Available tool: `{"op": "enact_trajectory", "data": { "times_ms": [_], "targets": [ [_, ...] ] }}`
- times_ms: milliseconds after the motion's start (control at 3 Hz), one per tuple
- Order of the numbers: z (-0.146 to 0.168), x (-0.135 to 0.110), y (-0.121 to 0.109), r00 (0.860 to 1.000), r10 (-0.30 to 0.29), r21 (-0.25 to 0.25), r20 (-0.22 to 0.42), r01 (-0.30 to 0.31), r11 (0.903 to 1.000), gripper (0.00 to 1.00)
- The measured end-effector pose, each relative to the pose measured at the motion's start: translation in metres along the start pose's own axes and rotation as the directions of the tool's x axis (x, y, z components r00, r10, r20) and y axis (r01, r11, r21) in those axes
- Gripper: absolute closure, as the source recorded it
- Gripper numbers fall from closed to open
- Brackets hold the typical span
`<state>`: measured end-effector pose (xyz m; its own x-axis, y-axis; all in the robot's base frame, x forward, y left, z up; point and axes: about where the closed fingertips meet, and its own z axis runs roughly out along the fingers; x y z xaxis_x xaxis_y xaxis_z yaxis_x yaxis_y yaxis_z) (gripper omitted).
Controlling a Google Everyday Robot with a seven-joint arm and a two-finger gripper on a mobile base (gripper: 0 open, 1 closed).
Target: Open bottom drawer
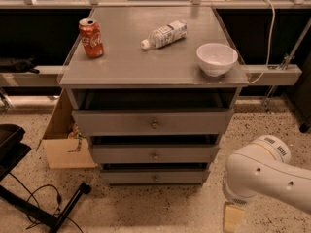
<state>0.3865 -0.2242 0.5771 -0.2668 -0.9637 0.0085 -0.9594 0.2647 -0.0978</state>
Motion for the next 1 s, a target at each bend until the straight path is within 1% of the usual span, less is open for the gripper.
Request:
{"op": "enact_trajectory", "data": {
  "times_ms": [333, 667, 1000],
  "targets": [
    [0.042, 0.006, -0.009, 1.000, 0.005, 0.008, -0.012, -0.005, 1.0000, 0.00],
    [0.127, 0.003, -0.025, 0.999, -0.048, 0.027, 0.012, 0.047, 0.9985, 0.00],
    [0.185, -0.011, -0.044, 0.993, -0.116, 0.047, 0.037, 0.114, 0.9924, 0.00]
  ]
}}
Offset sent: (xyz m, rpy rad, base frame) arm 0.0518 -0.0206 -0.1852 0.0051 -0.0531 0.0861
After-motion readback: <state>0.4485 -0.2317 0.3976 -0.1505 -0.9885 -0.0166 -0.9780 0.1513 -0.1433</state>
